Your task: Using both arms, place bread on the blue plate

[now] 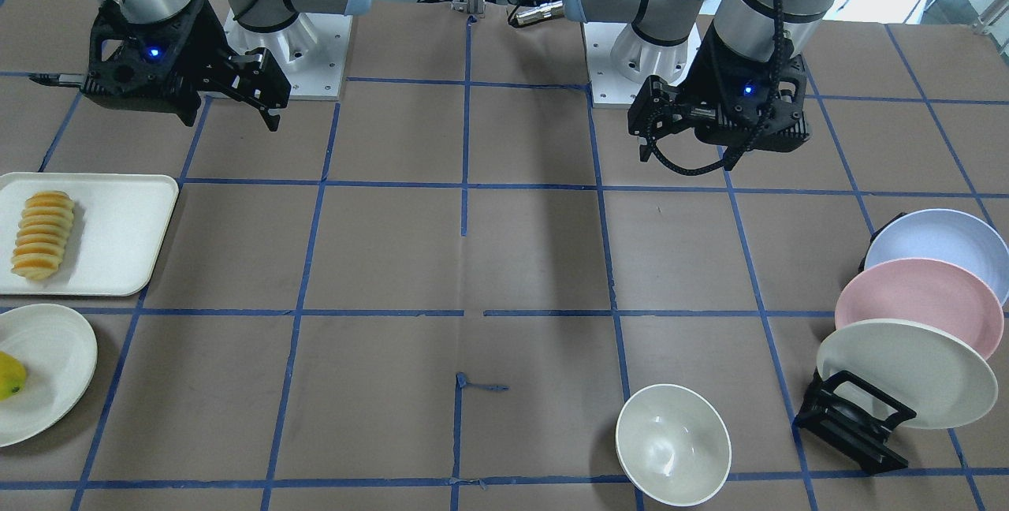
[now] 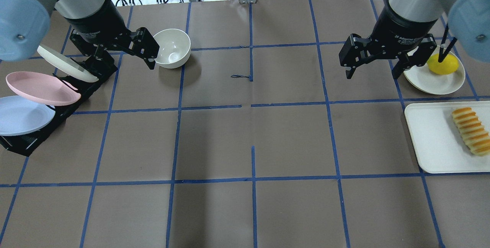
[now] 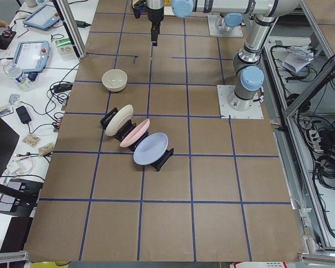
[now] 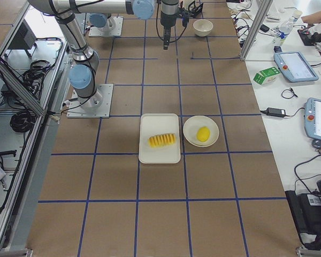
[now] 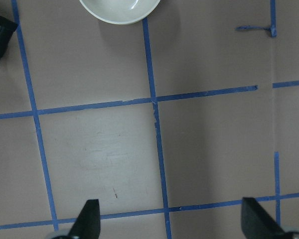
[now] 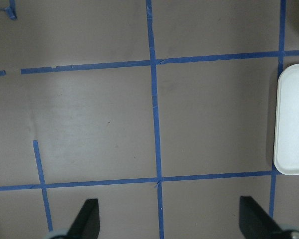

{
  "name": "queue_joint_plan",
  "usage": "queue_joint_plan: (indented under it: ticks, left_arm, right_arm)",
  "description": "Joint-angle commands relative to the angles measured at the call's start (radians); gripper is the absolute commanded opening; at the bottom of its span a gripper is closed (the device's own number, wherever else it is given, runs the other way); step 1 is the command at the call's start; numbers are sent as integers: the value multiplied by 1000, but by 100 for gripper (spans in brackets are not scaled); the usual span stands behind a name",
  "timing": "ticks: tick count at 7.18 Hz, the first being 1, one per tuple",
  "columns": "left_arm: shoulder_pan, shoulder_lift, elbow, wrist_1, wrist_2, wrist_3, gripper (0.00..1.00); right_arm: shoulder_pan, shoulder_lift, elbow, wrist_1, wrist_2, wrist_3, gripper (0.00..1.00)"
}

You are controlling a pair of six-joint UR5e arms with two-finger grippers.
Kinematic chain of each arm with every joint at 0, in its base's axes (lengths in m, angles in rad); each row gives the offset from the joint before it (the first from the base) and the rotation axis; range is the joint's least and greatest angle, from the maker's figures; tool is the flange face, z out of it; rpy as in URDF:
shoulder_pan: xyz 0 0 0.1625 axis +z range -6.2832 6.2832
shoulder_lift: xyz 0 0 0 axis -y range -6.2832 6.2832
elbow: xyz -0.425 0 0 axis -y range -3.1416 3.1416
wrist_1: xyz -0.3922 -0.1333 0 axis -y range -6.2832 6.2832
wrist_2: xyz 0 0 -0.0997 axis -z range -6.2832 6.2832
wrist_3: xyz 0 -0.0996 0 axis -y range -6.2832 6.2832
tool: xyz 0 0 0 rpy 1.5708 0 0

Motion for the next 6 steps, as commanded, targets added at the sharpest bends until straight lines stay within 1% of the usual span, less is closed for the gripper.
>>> queue_joint_plan:
  ticks: [1,2,3,4,5,6]
  left_arm:
    - [16,3,0,-11,72,11,100]
    - [62,3,9,-8,80,11,100]
    - [164,2,1,-5,83,26,100]
    - [273,2,-5,1,68,148,100]
    - [373,0,-7,28,70,243,100]
    - [485,-17,-8,73,73,260,100]
  right_arm:
    - [-12,4,42,13,-4,-17,100]
    - [-50,4,55,-7,-3,-62,100]
    - [-138,4,62,-24,-4,-205,100]
    - [-259,4,90,-29,-3,-344,100]
    - [-358,17,123,-91,-1,-373,100]
    - [-412,46,168,-215,-16,-407,100]
